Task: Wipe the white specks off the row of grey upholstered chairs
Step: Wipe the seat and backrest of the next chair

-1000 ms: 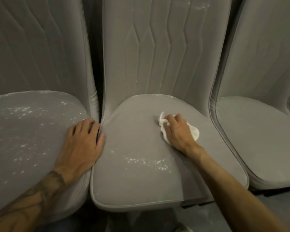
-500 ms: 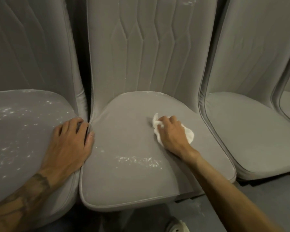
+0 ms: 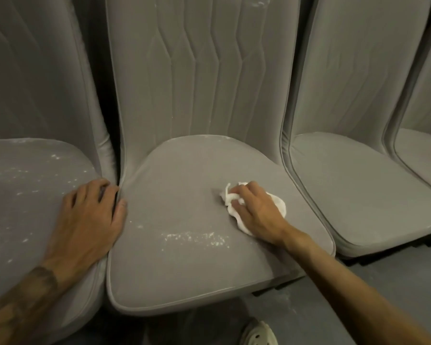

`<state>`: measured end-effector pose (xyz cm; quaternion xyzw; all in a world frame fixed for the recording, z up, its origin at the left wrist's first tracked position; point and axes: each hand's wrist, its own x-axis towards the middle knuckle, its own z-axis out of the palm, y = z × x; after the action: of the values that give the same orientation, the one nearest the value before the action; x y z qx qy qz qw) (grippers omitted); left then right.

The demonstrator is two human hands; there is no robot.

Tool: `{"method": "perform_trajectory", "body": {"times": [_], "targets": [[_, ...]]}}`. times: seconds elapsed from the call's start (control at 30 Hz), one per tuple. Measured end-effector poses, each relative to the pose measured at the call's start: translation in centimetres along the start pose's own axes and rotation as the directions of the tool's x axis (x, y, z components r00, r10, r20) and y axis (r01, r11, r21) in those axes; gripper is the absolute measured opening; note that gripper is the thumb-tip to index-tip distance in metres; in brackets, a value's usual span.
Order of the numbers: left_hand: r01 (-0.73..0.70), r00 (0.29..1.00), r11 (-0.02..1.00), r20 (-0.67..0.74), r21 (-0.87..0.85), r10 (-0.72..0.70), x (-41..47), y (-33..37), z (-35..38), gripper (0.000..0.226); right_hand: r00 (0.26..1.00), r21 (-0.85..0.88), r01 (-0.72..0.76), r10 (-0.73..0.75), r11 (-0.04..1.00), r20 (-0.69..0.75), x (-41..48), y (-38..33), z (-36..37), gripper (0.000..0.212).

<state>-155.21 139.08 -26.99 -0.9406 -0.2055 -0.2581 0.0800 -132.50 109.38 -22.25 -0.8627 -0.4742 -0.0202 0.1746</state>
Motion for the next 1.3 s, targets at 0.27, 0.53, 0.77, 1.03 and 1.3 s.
{"method": "perform_trajectory", "body": {"times": [0.27, 0.53, 0.77, 1.03, 1.3], "targets": [[0.013, 1.000, 1.000, -0.013, -0.010, -0.013, 0.0, 0.1, 0.1, 0.038, 0.885, -0.073, -0.458, 0.447, 0.886, -0.128, 2.5, 4.2, -1.5, 0.031], [0.012, 1.000, 1.000, -0.003, -0.020, -0.012, 0.1, 0.0, 0.1, 0.039, 0.970, -0.051, -0.229, 0.223, 0.972, -0.097, 0.0, 5.1, -2.2, 0.024], [0.035, 0.999, 0.999, 0.003, -0.040, -0.034, 0.1, 0.2, -0.2, 0.036, 0.966, -0.042, -0.237, 0.231, 0.971, -0.114, -2.1, -2.1, 1.1, 0.035], [0.040, 0.999, 0.999, -0.004, -0.035, -0.040, 0.0, -0.2, 0.3, 0.038, 0.865, -0.086, -0.478, 0.451, 0.874, -0.219, -3.2, 2.1, -1.4, 0.024], [0.049, 0.999, 0.998, 0.010, -0.038, -0.049, 0.0, -0.3, 0.5, 0.037, 0.986, -0.026, -0.122, 0.118, 0.992, -0.116, -4.9, -1.3, 0.2, 0.022]]}}
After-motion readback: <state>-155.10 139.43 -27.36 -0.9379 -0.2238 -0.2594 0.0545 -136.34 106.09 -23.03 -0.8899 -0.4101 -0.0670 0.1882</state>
